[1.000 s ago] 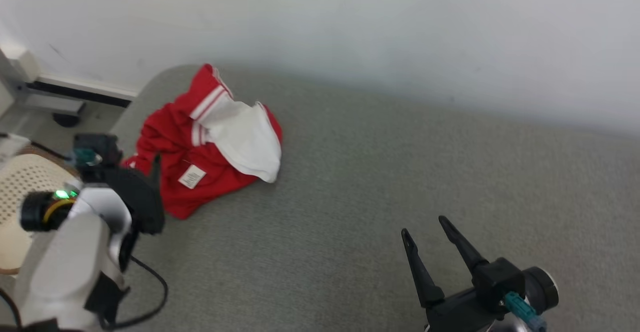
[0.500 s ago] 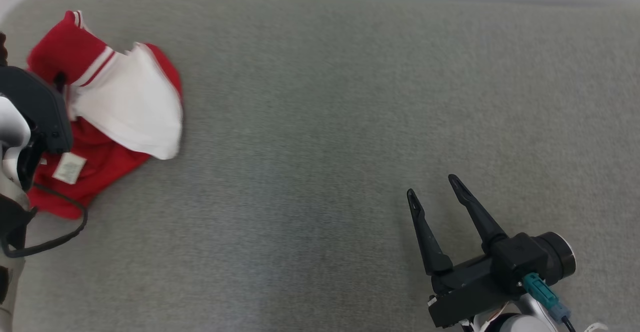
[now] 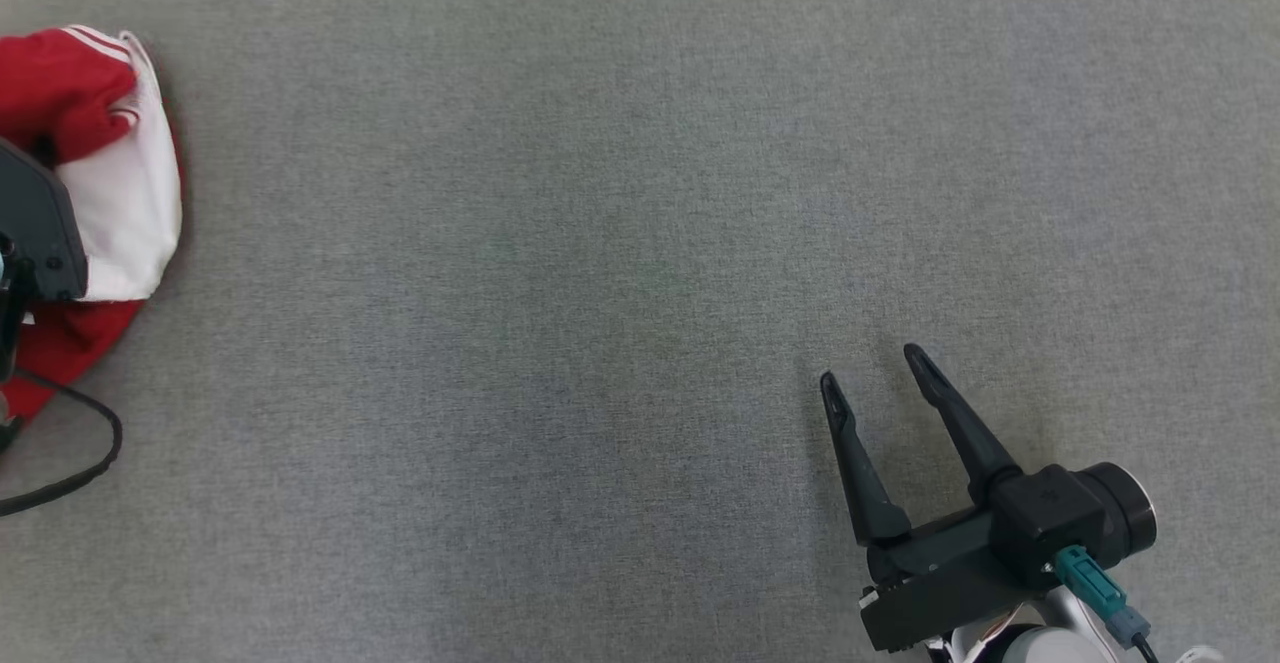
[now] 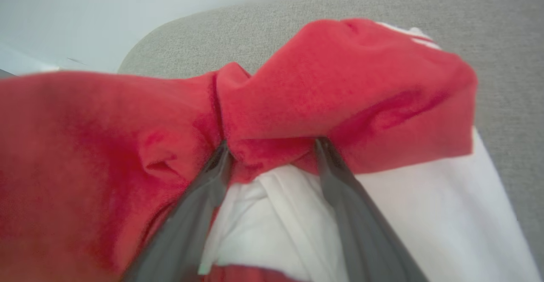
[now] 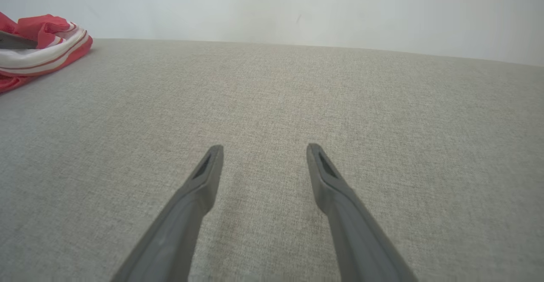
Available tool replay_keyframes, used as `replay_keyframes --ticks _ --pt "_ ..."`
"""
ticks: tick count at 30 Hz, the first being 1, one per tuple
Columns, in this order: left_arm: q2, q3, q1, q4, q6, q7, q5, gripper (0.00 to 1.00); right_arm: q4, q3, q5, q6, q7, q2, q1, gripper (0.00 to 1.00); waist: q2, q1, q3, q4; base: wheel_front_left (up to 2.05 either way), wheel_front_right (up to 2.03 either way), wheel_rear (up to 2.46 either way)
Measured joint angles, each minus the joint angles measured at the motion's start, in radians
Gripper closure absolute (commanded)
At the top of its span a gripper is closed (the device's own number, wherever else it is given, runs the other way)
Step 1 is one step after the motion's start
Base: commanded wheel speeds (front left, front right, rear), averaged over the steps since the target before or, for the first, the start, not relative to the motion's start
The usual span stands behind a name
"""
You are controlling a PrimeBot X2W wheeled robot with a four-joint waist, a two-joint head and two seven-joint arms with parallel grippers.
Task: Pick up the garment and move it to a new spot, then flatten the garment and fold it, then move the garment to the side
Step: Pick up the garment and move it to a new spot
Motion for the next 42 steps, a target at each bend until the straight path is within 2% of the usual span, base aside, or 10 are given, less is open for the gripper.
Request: replay_keyframes --ticks 1,11,18,21,28,34,42 --pt "0.0 0.0 0.0 0.002 0.005 -0.016 0.0 1.0 0.0 0.001 0.0 0.0 0.0 0.0 0.002 0.0 0.0 0.0 0.003 -0.003 0.0 0.0 0.0" --pt "-0.048 -0.033 0.002 0.051 0.012 -0.105 0.009 1.0 0.038 0.009 0.029 0.0 -0.009 0.0 0.002 0.0 -0.0001 -0.0001 -0.053 0.0 0.0 0.0 0.0" --pt "-0.09 -0.057 0.006 0.062 0.01 -0.146 0.013 1.0 0.097 0.011 0.06 0.0 -0.023 0.0 0.014 0.0 -0.0002 -0.0003 -0.156 0.004 0.0 0.0 0.0" --pt "-0.112 -0.072 0.003 0.049 -0.008 -0.16 0.012 1.0 0.125 0.009 0.076 0.0 -0.032 0.0 0.034 0.0 -0.0002 -0.0003 -0.214 0.002 0.0 0.0 0.0" --pt "-0.213 -0.08 -0.008 -0.009 -0.033 -0.171 -0.03 1.0 0.141 -0.022 0.09 0.0 -0.033 0.0 0.08 0.0 -0.0003 -0.0004 -0.356 -0.023 0.0 0.0 0.0" --pt "-0.298 -0.065 0.011 -0.076 -0.05 -0.191 -0.119 1.0 0.122 -0.029 0.067 0.0 -0.011 0.001 0.091 0.0 -0.0005 -0.0005 -0.434 -0.096 0.0 0.0 0.0" --pt "-0.407 -0.096 0.079 -0.199 -0.06 -0.206 -0.209 1.0 0.098 -0.039 0.05 0.0 0.01 0.001 0.093 0.0 -0.0004 -0.0003 -0.483 -0.253 0.0 0.0 0.0"
